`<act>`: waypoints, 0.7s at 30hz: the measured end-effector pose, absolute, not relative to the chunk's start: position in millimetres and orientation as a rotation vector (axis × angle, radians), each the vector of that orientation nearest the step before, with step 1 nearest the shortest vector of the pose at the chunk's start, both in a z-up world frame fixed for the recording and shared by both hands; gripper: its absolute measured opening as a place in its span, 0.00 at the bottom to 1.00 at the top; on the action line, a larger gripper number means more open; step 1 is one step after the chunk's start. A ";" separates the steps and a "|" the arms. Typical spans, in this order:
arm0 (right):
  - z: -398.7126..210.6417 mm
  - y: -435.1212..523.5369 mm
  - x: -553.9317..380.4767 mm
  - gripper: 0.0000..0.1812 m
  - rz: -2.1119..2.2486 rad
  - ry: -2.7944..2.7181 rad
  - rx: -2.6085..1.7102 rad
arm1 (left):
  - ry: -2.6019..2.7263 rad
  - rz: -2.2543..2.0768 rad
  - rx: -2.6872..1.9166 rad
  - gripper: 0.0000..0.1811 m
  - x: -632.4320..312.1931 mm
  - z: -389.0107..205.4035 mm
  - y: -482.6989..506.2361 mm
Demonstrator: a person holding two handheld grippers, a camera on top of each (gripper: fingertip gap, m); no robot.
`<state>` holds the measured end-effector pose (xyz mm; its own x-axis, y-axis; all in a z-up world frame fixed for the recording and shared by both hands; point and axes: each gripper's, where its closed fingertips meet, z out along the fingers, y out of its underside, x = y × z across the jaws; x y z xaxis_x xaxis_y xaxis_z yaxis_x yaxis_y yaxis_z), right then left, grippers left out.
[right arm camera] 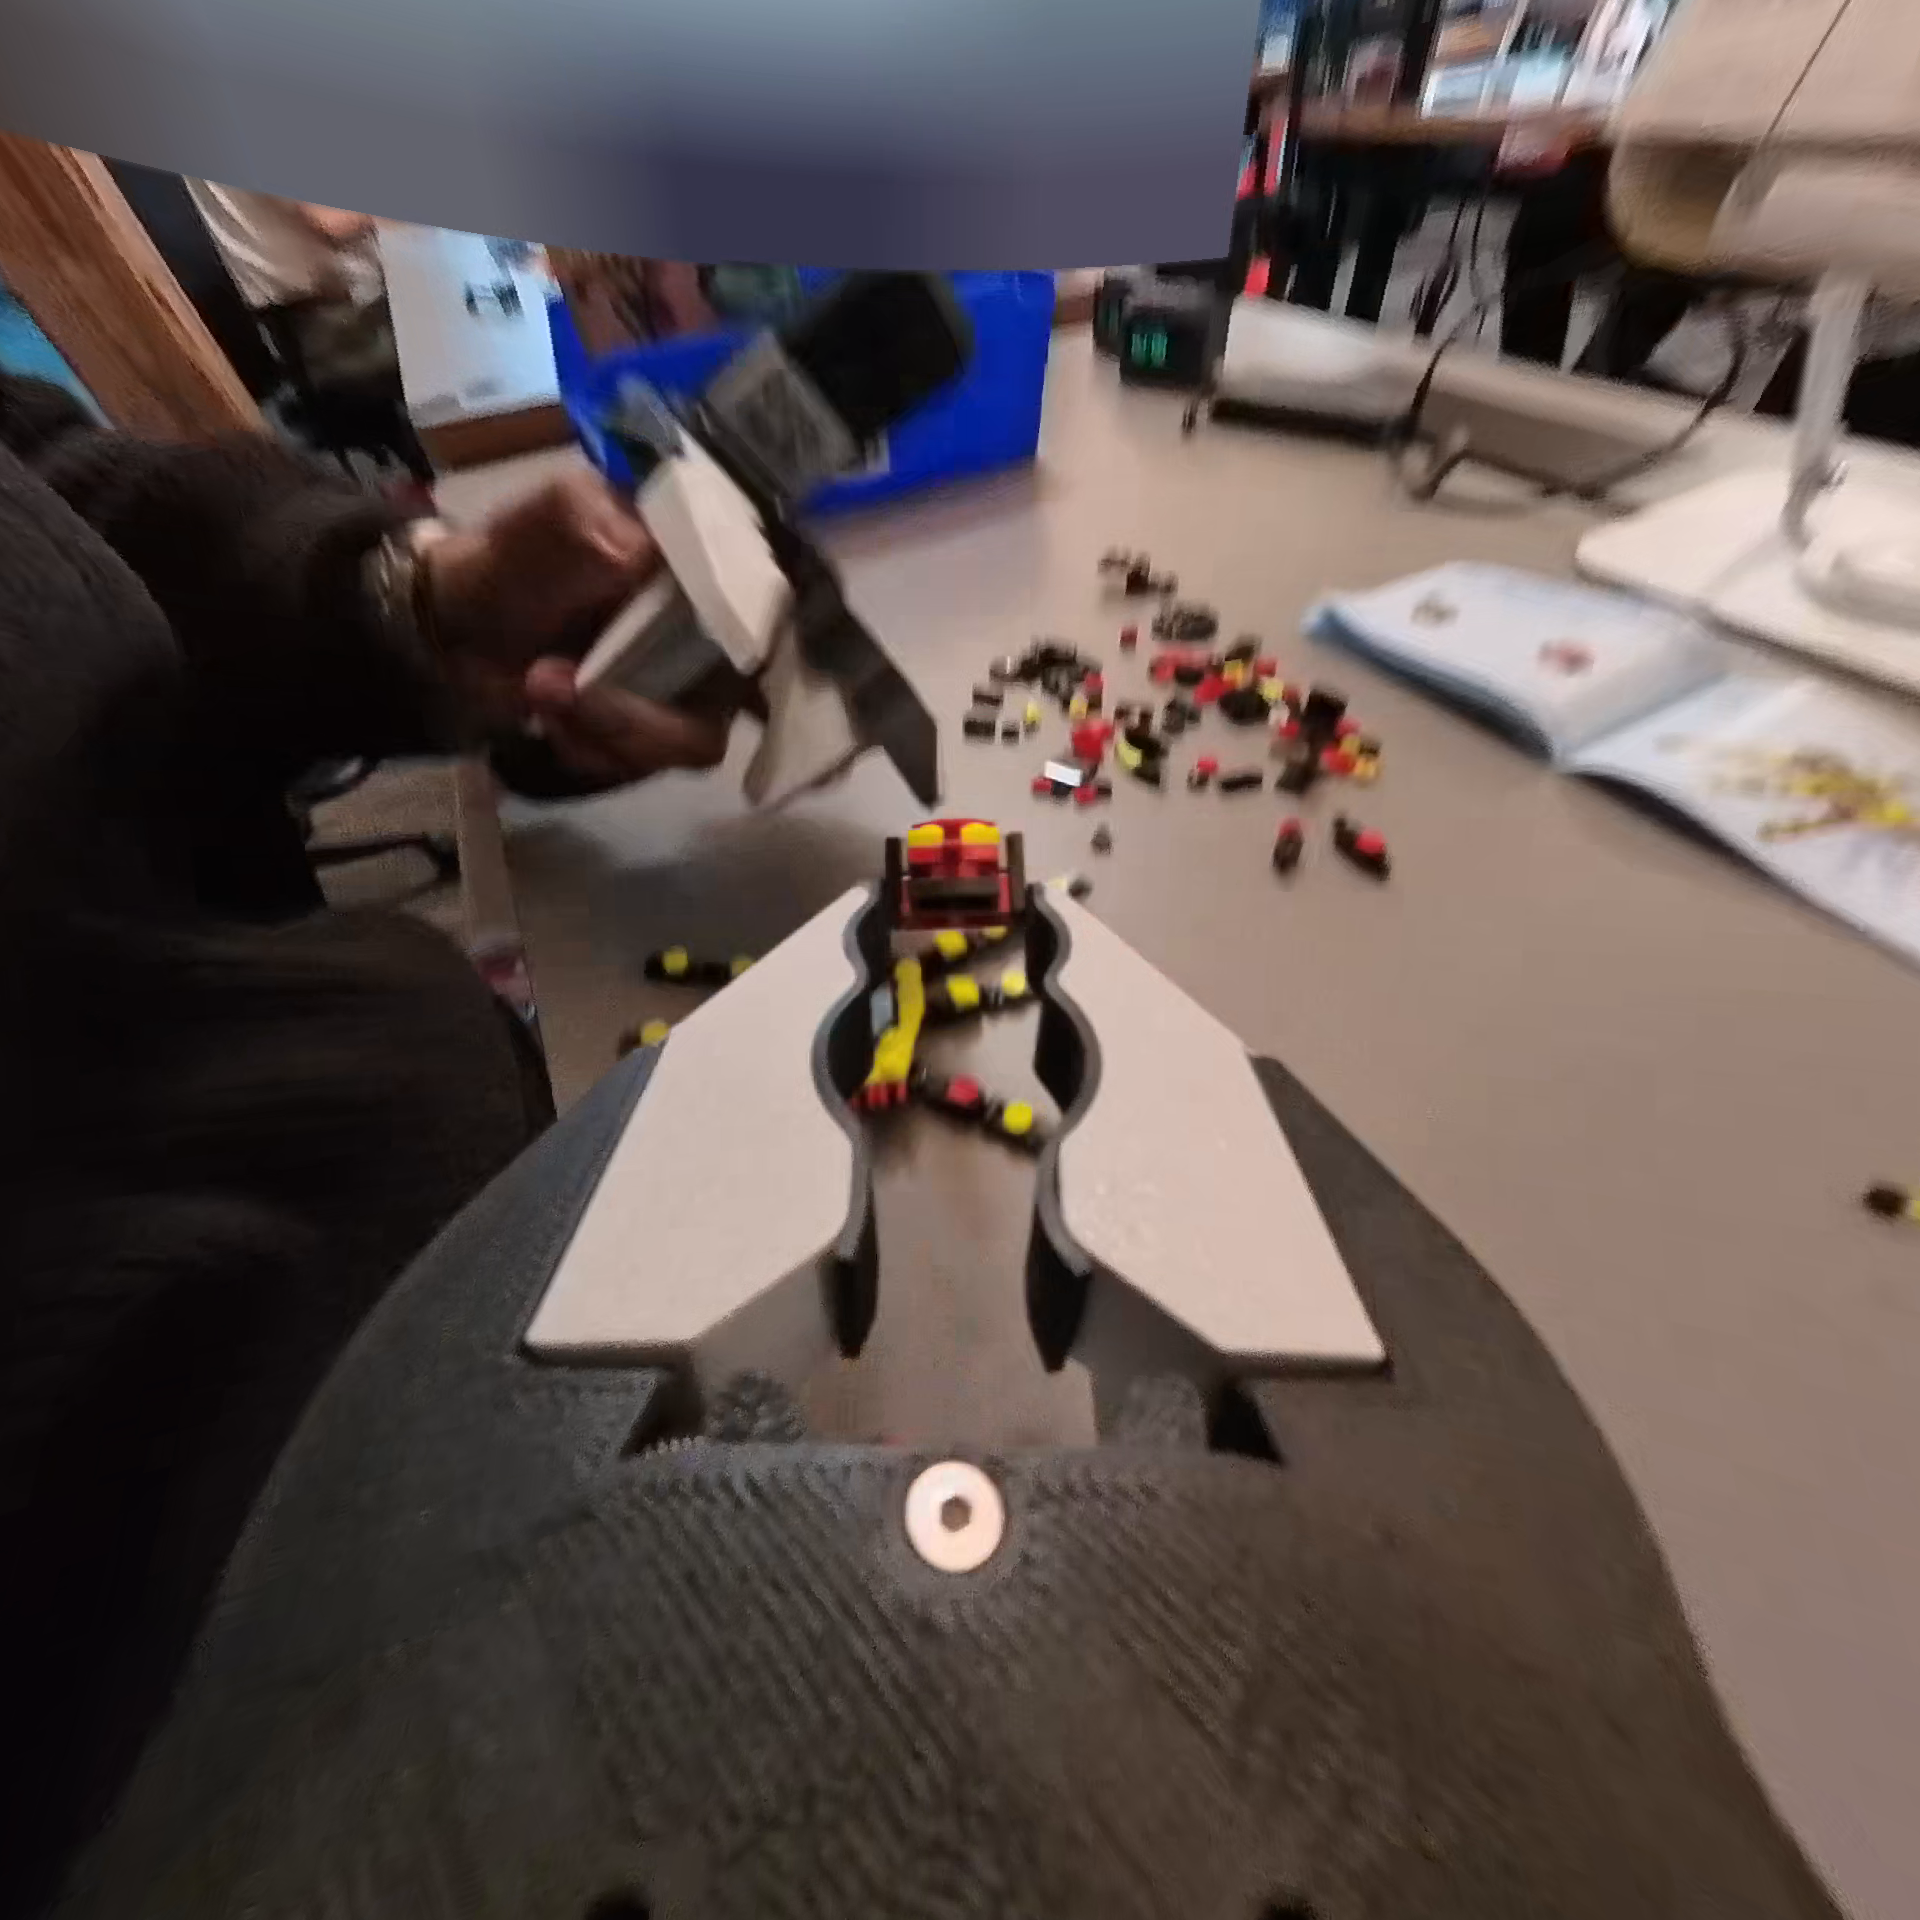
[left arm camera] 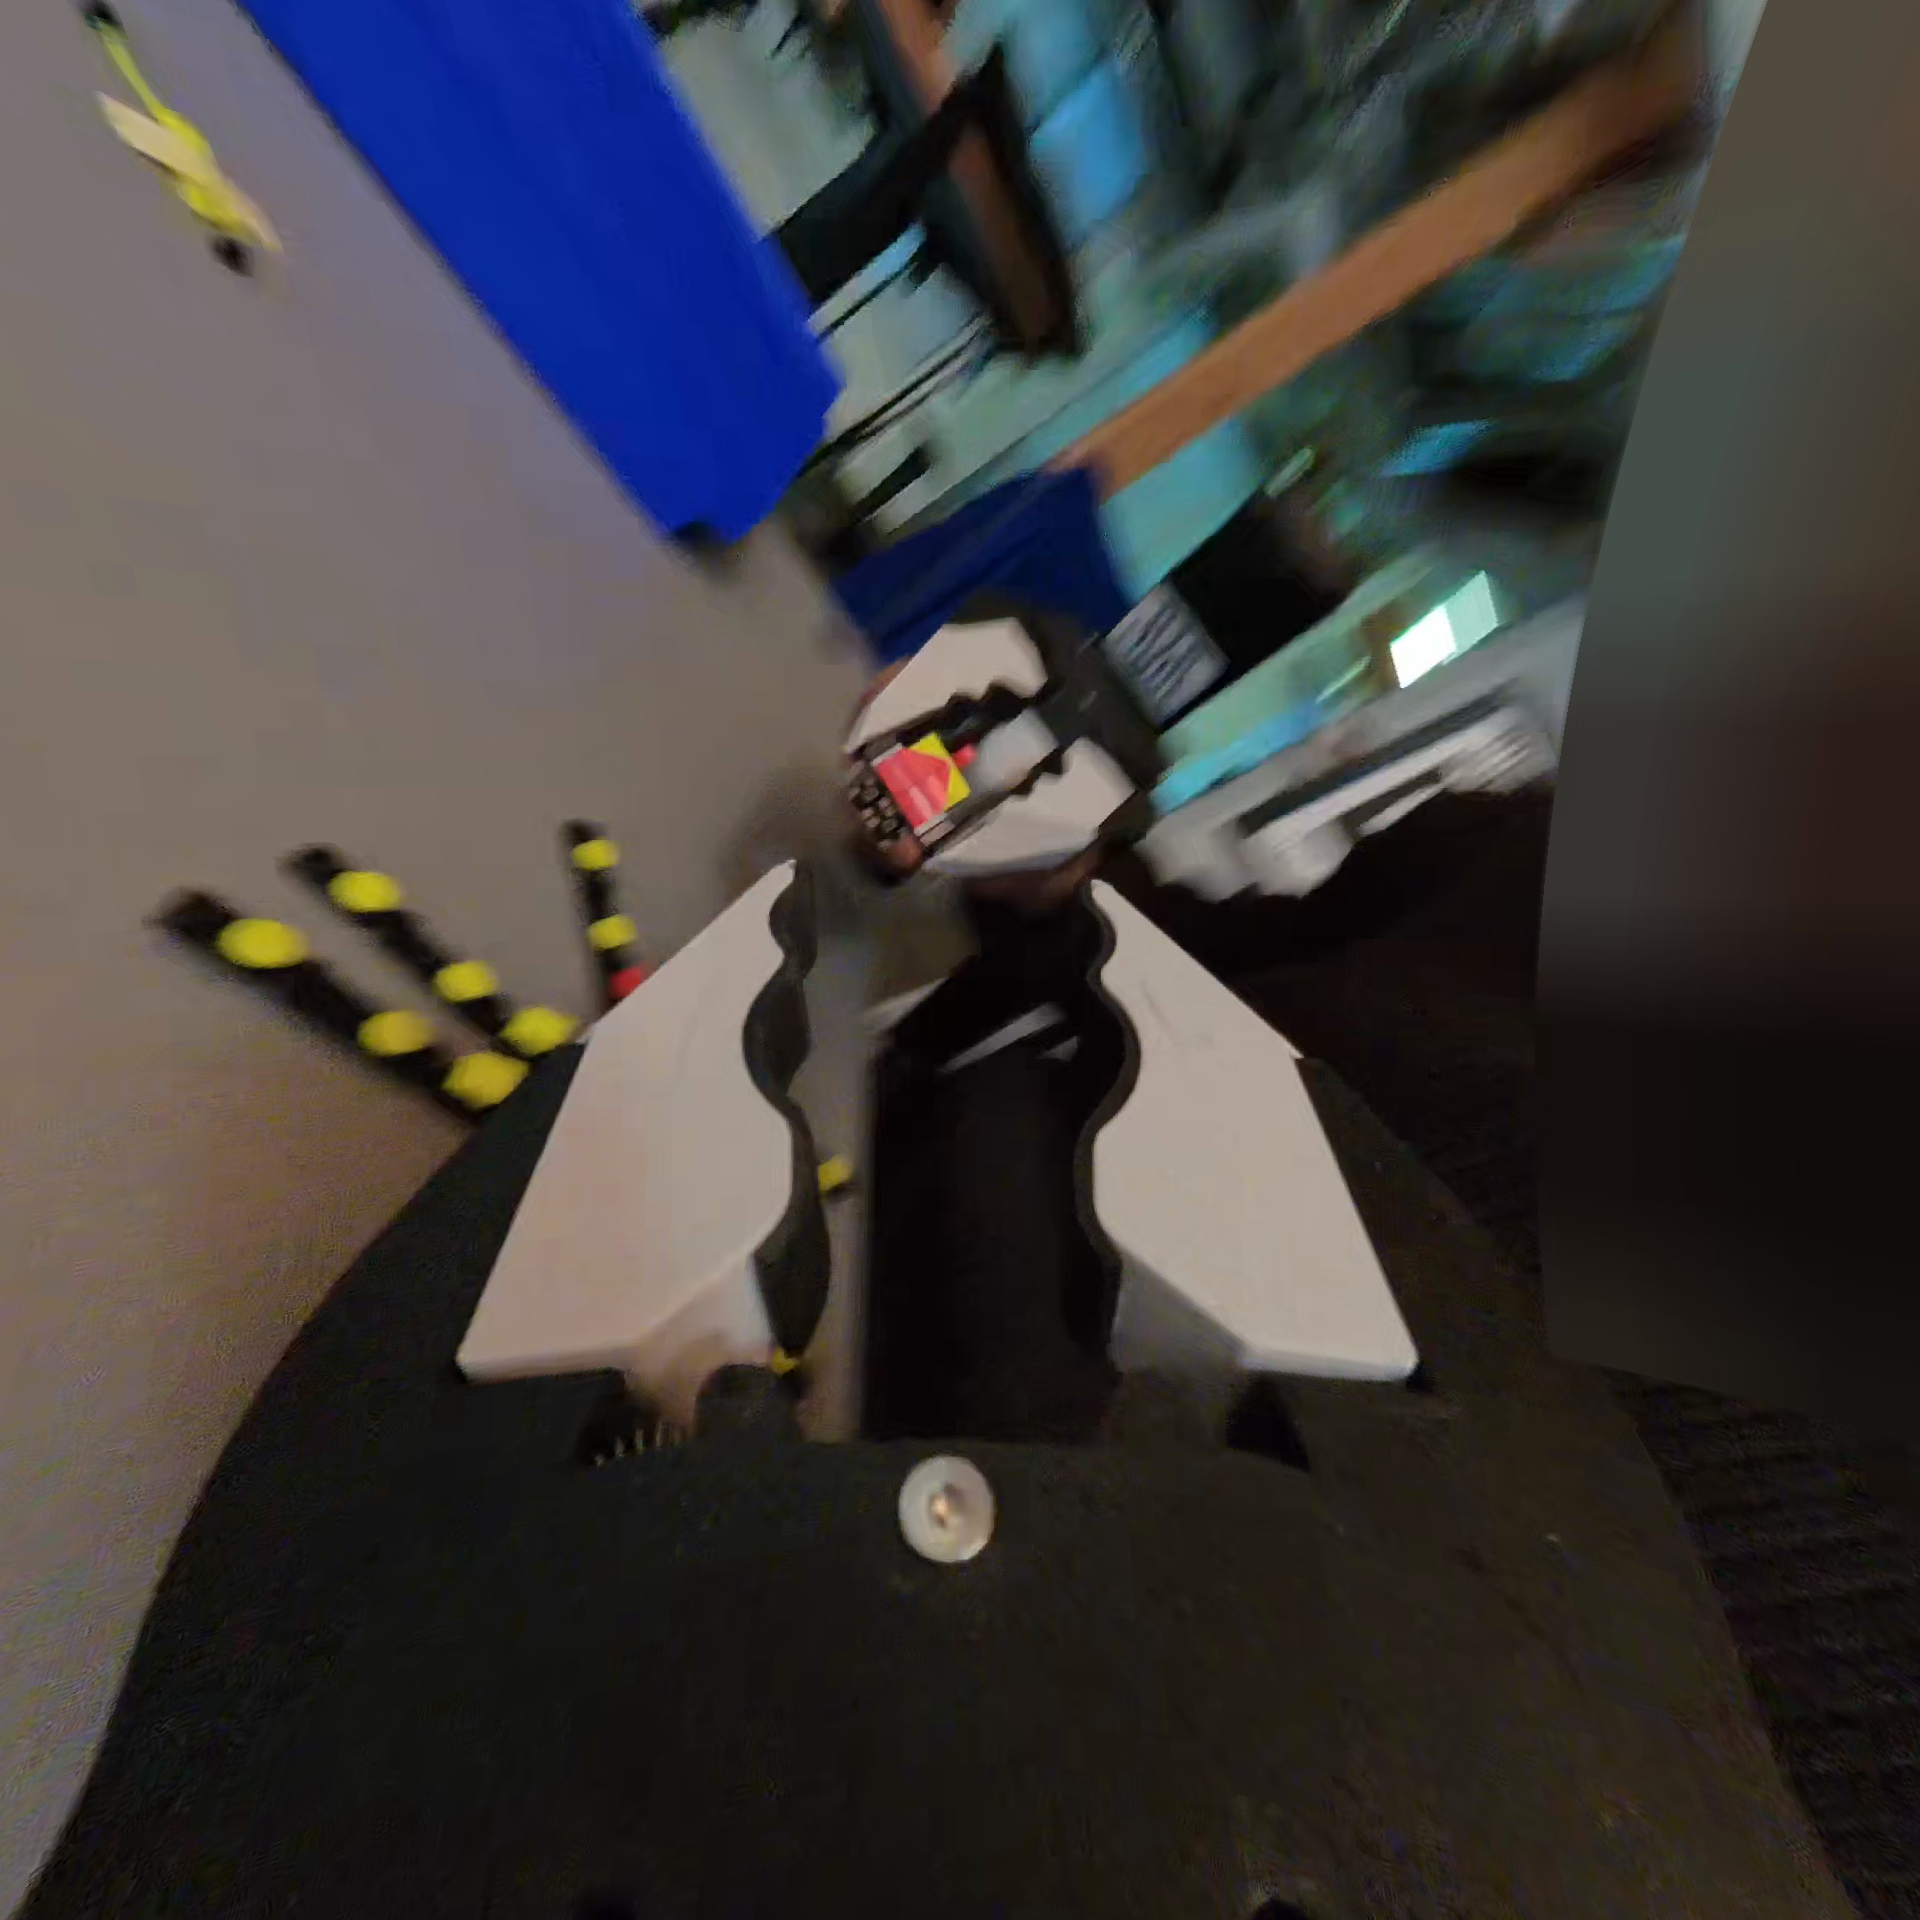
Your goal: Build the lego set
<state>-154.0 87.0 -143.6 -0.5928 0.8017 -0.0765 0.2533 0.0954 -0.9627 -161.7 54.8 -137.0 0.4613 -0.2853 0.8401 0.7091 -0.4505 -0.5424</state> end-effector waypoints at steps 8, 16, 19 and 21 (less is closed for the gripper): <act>-199.9 78.4 -136.2 0.13 1.438 -2.175 -1.187 | 0.094 -0.548 -2.205 0.29 -152.5 -210.6 50.8; -211.6 78.5 -133.2 0.14 1.515 -2.194 -1.369 | 0.229 -0.379 -2.306 0.26 -145.6 -235.2 53.1; -210.6 77.0 -132.0 0.14 1.553 -2.185 -1.401 | 0.232 -0.372 -2.302 0.26 -146.3 -235.5 52.7; -209.3 76.4 -131.9 0.14 1.565 -2.170 -1.410 | 0.255 -0.344 -2.302 0.26 -146.5 -236.2 51.9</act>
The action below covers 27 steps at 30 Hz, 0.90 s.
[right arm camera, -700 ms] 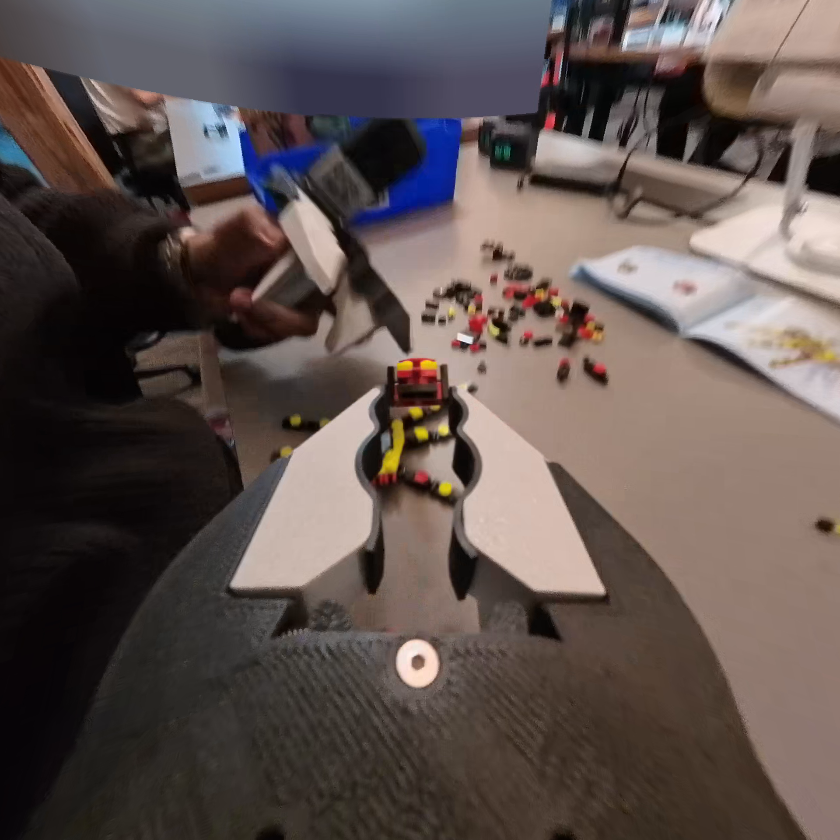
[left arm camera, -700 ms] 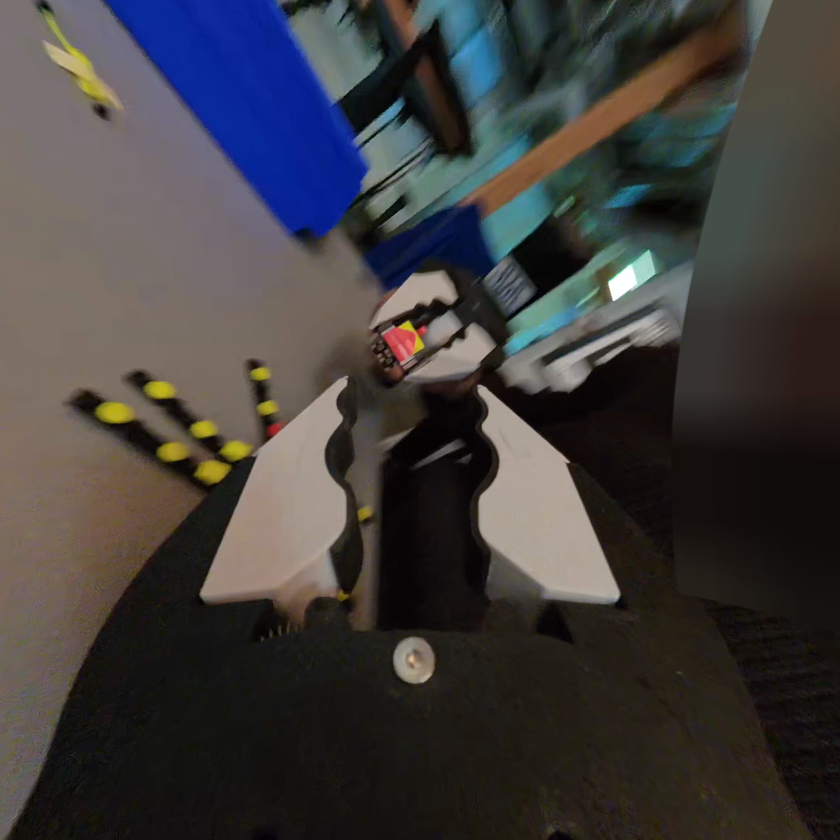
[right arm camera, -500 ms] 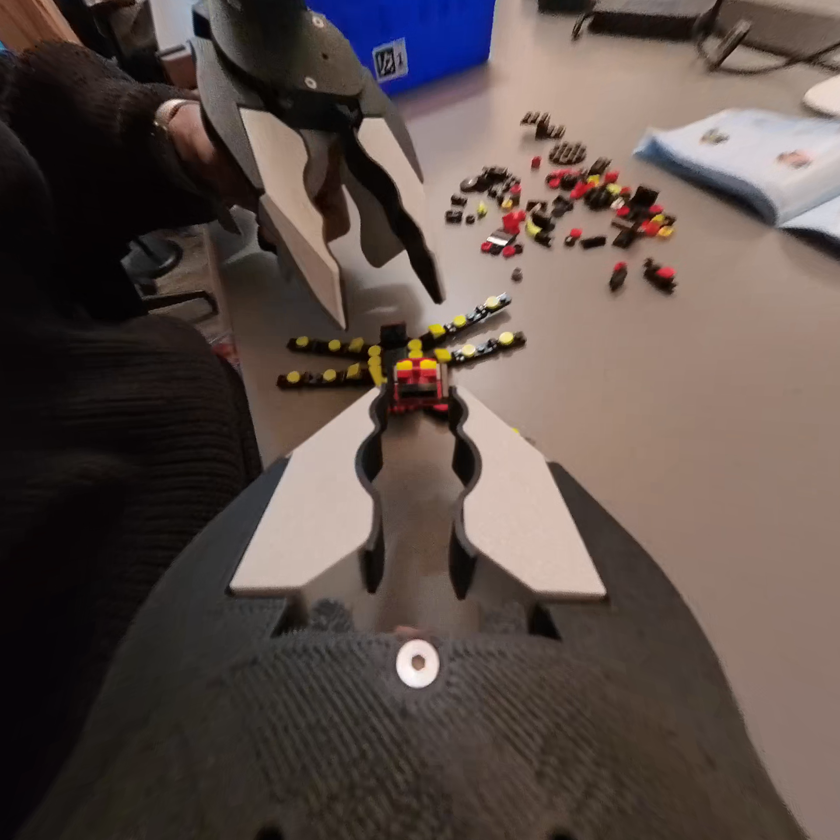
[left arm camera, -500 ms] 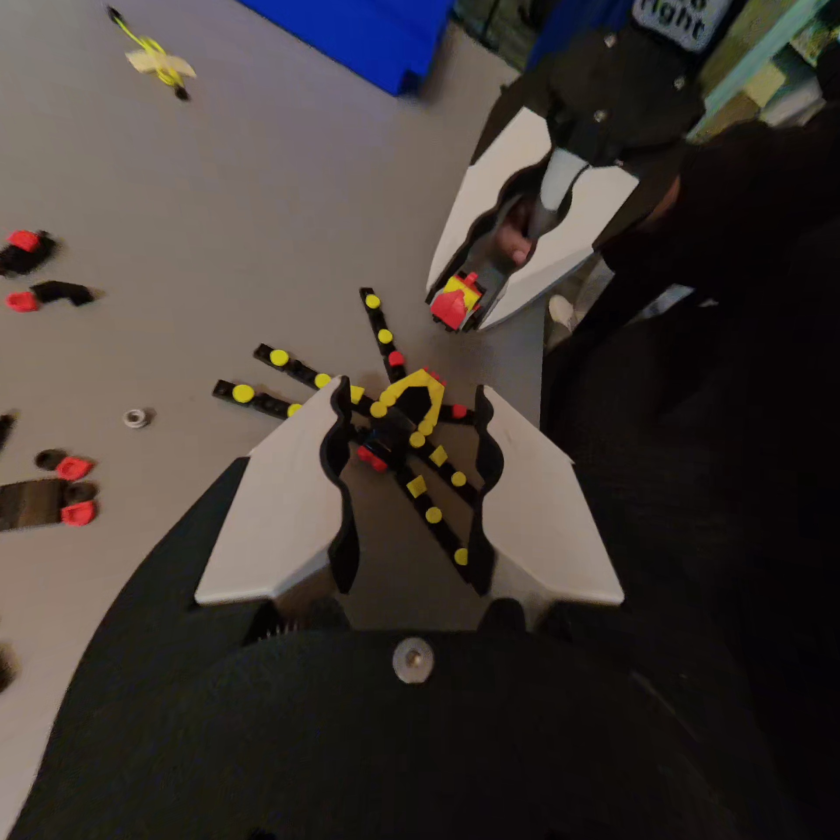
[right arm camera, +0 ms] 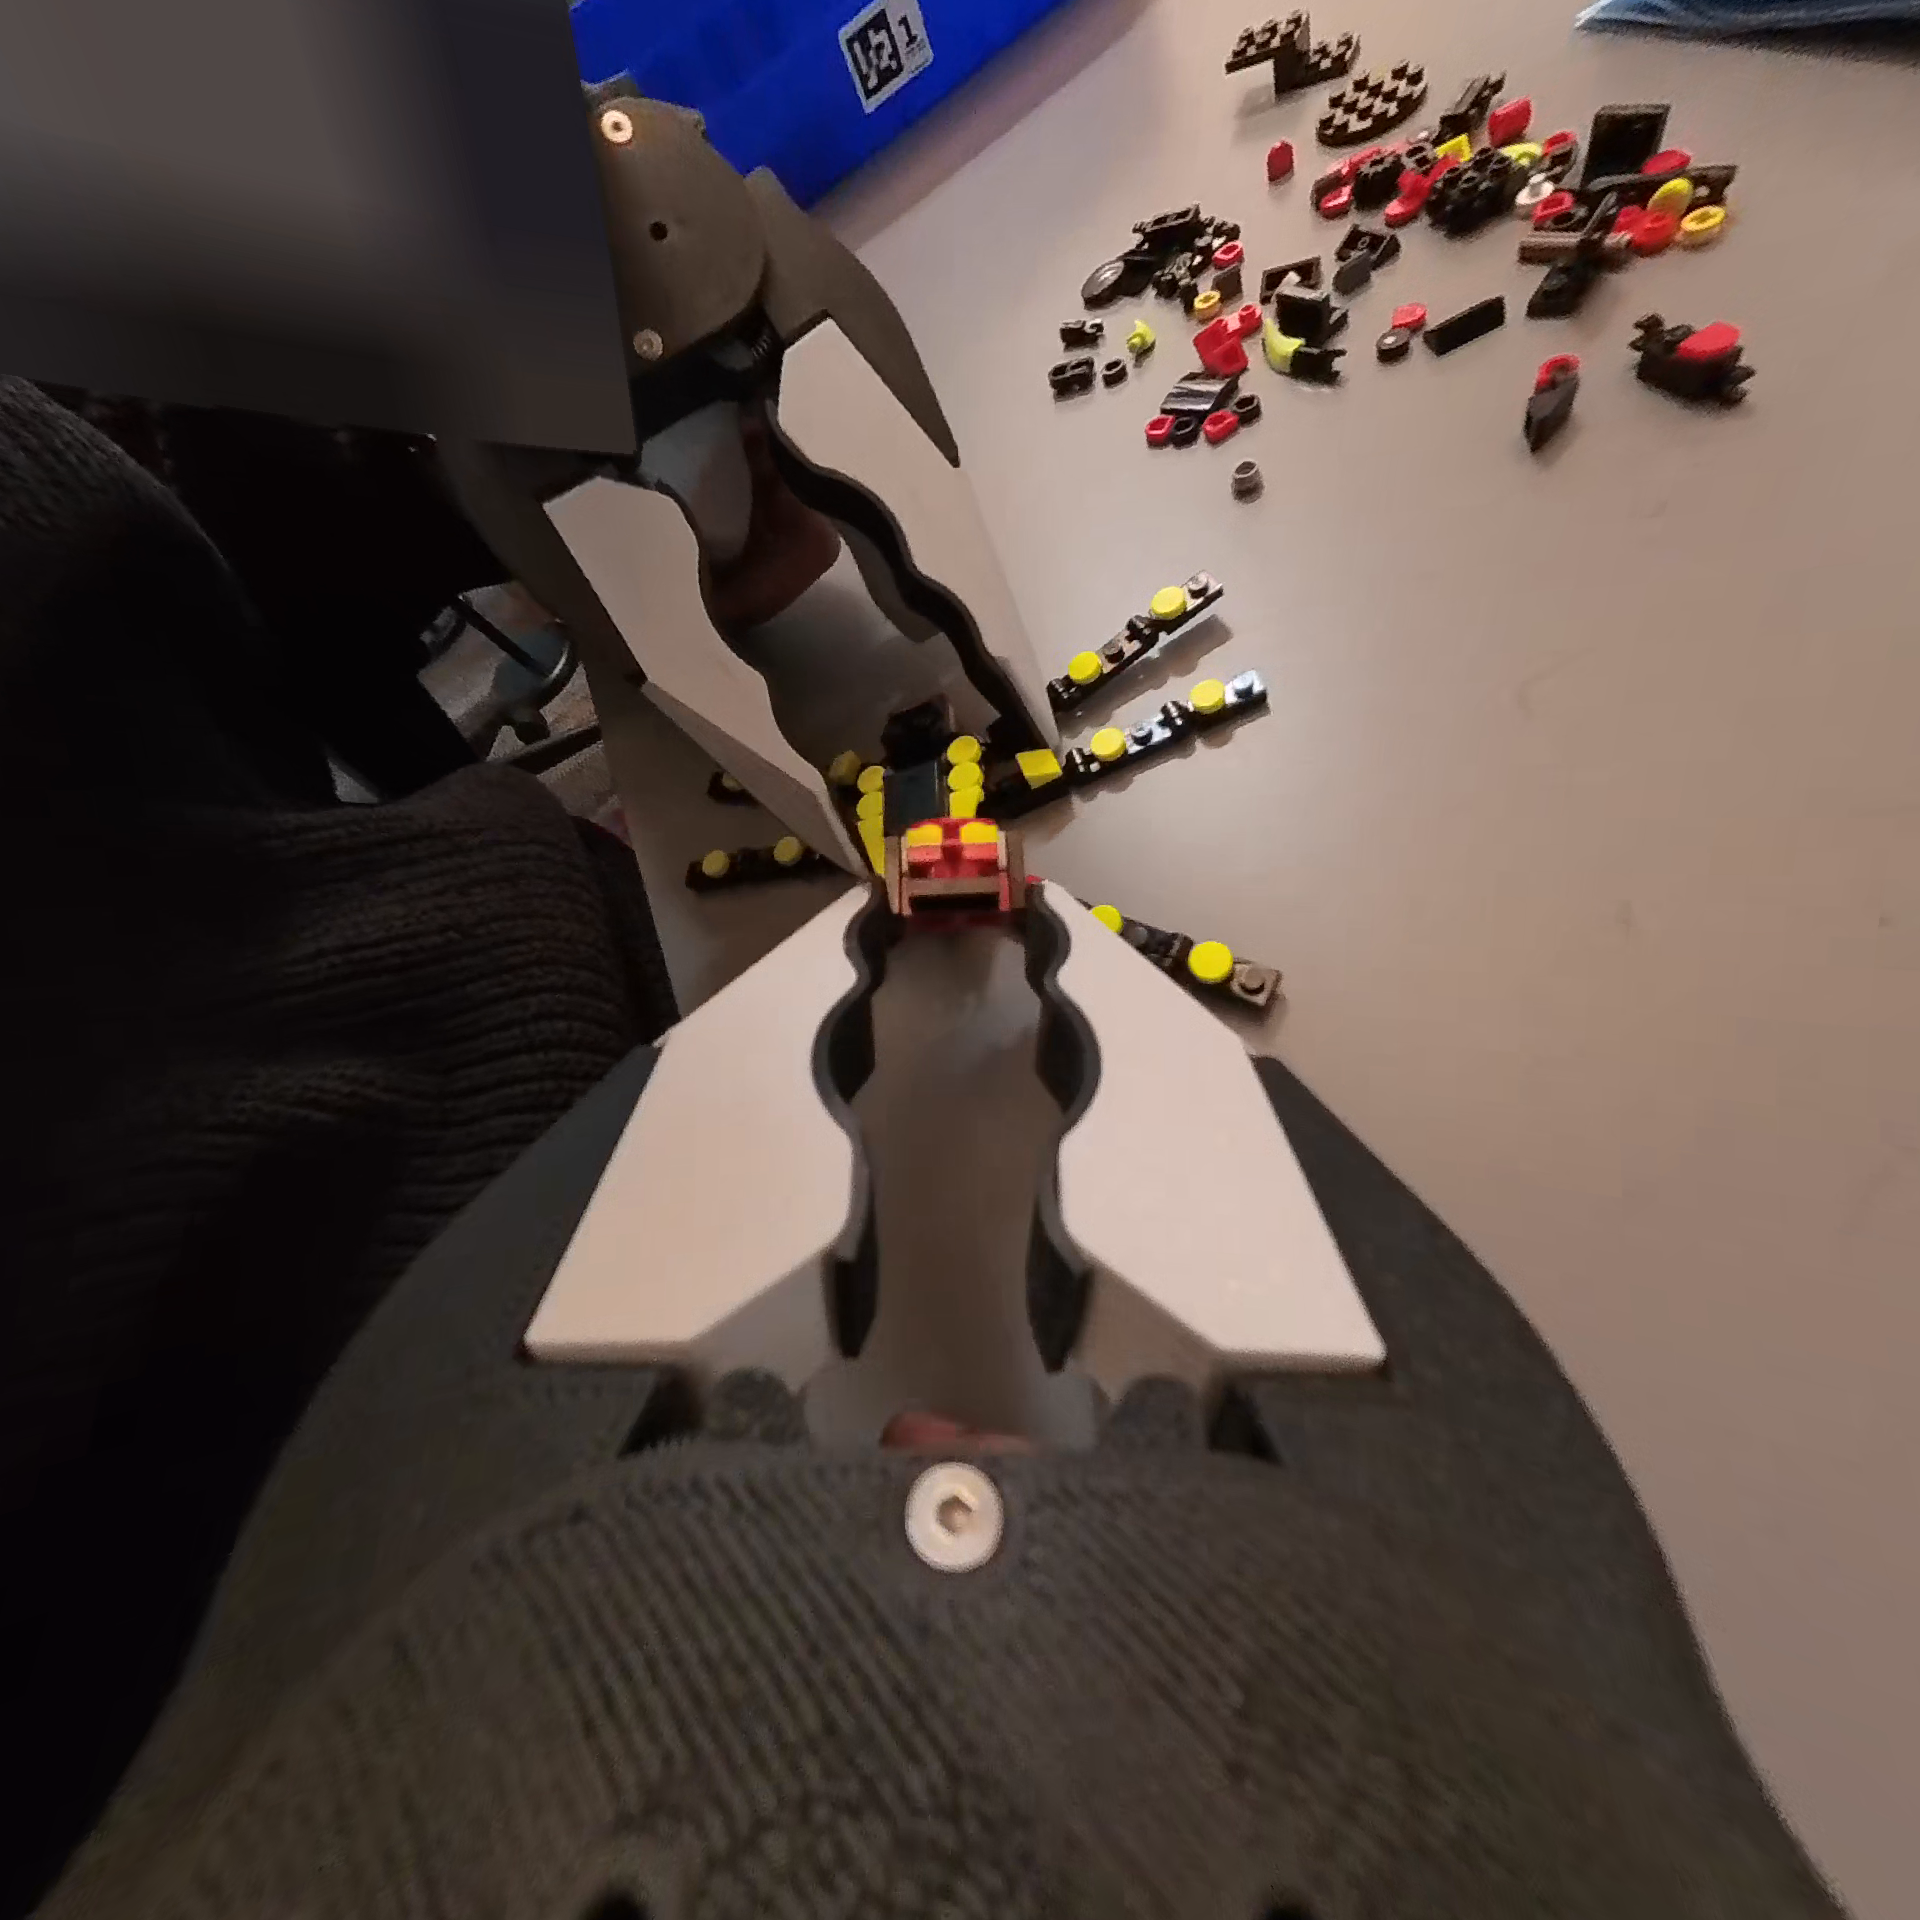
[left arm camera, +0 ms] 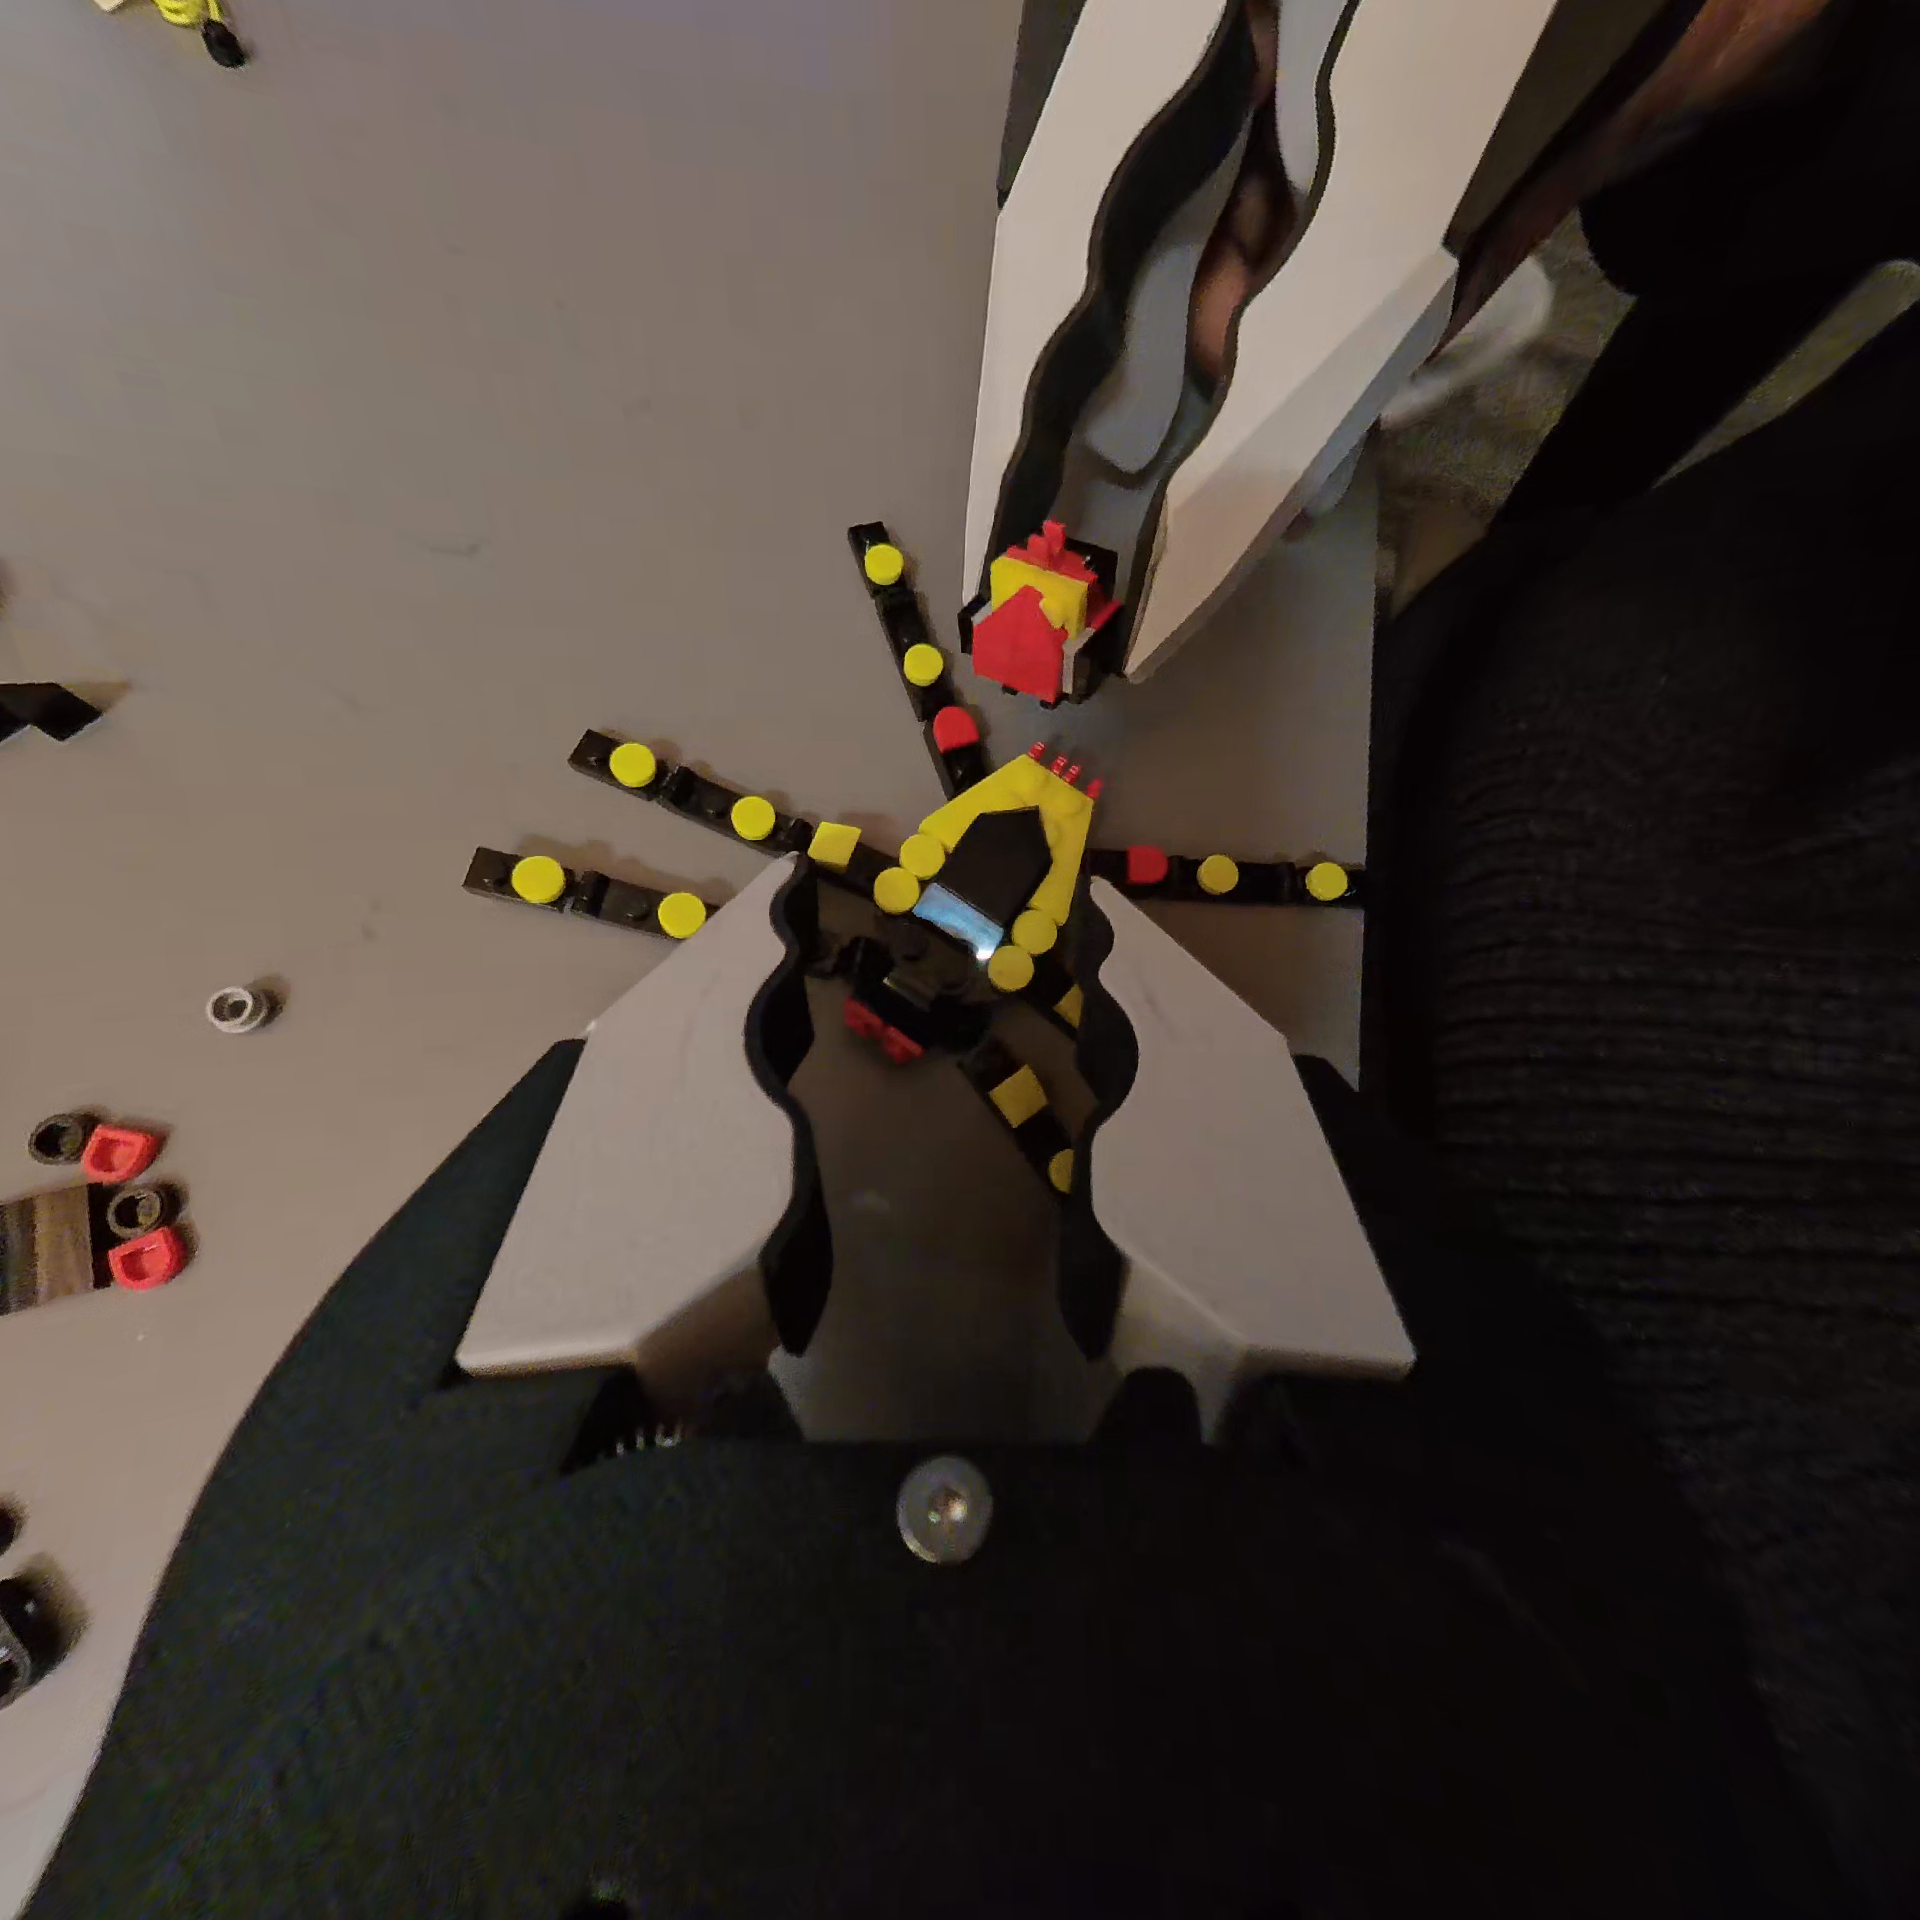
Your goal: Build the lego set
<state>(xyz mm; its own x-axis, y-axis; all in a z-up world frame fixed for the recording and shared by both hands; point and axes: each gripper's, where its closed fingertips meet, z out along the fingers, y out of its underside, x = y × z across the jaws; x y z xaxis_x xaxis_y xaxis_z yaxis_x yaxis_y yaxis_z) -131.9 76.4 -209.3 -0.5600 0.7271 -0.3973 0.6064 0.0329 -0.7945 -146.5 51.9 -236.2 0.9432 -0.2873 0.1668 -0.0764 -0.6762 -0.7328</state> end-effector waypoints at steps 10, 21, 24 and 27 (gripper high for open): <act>-203.1 84.5 -130.6 0.14 1.475 -2.199 -1.276 | 0.414 -0.311 -2.140 0.30 -138.2 -215.2 55.9; -212.8 73.0 -122.1 0.14 1.358 -2.336 -0.992 | 0.521 -0.344 -2.254 0.17 -139.4 -235.7 54.9; -209.4 73.8 -125.6 0.14 1.432 -2.313 -1.042 | 0.495 -0.358 -2.259 0.17 -140.6 -235.4 54.9; -194.5 73.5 -130.3 0.14 1.624 -2.248 -1.108 | 0.450 -0.382 -2.259 0.17 -143.6 -233.9 55.1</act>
